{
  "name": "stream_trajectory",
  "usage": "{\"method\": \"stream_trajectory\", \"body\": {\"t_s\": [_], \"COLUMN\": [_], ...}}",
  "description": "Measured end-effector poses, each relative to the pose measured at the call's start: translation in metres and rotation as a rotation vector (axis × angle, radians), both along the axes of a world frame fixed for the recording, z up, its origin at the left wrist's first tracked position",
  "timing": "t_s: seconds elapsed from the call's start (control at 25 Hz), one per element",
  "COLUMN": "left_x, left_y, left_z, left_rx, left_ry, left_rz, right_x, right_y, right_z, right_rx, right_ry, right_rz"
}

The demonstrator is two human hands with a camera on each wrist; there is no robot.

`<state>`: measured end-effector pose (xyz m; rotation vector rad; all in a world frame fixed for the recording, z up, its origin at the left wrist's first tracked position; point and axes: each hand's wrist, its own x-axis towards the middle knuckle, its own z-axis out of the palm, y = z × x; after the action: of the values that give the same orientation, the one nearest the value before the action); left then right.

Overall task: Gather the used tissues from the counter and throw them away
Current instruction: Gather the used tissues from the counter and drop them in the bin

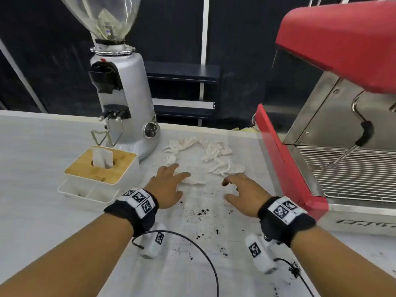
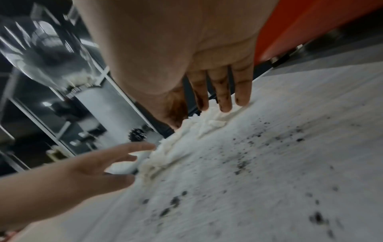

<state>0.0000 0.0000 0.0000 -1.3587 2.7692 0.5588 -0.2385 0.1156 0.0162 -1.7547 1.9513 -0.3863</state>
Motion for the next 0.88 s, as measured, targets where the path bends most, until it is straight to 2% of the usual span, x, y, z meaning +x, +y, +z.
{"method": "stream_trajectory", "body": {"t_s": [0.12, 0.24, 0.4, 0.56, 0.64, 0.8, 0.88], "left_x": [-0.009, -0.014, -0.011, -0.008, -0.007, -0.008, -0.012], "left_y": [-0.010, -0.022, -0.037, -0.052, -0.060, -0.073, -0.080], "left_z": [-0.007, -0.020, -0.027, -0.017, -0.011, -0.008, -0.008], "left_rx": [0.015, 0.022, 0.040, -0.012, -0.051, -0.069, -0.111], "left_ry": [-0.086, -0.027, 0.162, 0.408, 0.491, 0.682, 0.700], "left_rz": [-0.048, -0.048, 0.035, 0.191, 0.273, 0.450, 0.501], "right_x": [-0.004, -0.005, -0.006, -0.015, -0.016, -0.017, -0.020], "right_y": [-0.023, -0.051, -0.086, -0.113, -0.117, -0.115, -0.116], "right_z": [-0.005, -0.008, -0.015, -0.030, -0.032, -0.026, -0.022], "right_rx": [0.029, 0.064, 0.152, 0.291, 0.270, 0.088, -0.038], "right_ry": [0.108, 0.145, 0.177, 0.259, 0.315, 0.200, 0.092], "right_rz": [-0.057, -0.073, -0.055, 0.005, -0.008, -0.214, -0.287]}}
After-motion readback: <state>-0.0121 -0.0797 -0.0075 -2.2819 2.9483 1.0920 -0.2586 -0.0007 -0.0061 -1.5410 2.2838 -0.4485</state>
